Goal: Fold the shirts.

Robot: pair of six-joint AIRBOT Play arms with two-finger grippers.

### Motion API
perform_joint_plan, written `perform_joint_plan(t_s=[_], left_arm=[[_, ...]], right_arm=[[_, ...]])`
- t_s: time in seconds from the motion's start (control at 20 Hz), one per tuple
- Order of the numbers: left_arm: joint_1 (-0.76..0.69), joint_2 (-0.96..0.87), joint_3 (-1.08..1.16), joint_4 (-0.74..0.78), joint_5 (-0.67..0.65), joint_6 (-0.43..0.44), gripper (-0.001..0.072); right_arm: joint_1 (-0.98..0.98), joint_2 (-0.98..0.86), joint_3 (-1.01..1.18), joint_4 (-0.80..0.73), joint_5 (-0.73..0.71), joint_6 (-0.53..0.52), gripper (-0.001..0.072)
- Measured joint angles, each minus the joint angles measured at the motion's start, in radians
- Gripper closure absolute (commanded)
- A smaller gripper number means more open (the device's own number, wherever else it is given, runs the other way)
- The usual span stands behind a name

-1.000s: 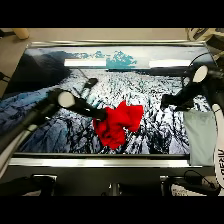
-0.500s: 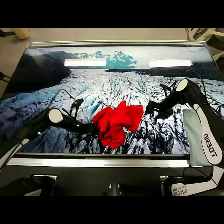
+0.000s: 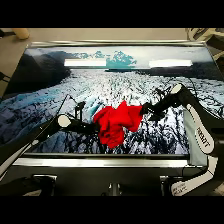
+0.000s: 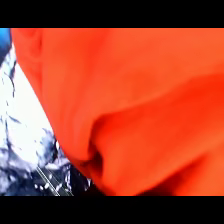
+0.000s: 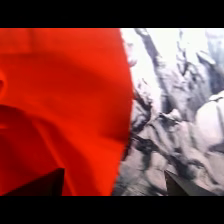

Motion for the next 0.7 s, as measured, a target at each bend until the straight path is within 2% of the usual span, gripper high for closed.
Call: perform_joint_plan(t_s=[0.05,0.1,0.15,0.3,0.4,0.55,0.7], left_arm=[[0.002,0.012,0.000,0.012,0.000,0.002,0.0682],[0.003,0.025,0.000,0.027,-0.004,0.002,0.0682],[0.004,0.037,0.002,0.043,-0.013,0.003,0.0682],[0.005,0.079,0.028,0.135,-0.060,0.002,0.0684],[0.012,0.114,0.088,0.275,-0.135,-0.023,0.0684],[0.042,0.191,0.265,0.552,-0.298,-0.058,0.0683],[0.078,0.286,0.503,0.732,-0.407,-0.074,0.0683]], right_arm=[[0.002,-0.015,0.000,0.041,-0.007,-0.003,0.0181],[0.005,-0.029,0.000,0.067,-0.017,-0.009,0.0408],[0.012,-0.042,-0.002,0.082,-0.035,-0.018,0.0684],[0.035,-0.050,0.019,0.129,-0.063,-0.058,0.0697],[0.035,-0.018,0.071,0.128,-0.058,-0.091,0.0698],[0.013,0.104,0.212,0.078,-0.059,-0.116,0.0698],[-0.030,0.303,0.357,0.025,-0.085,-0.119,0.0697]])
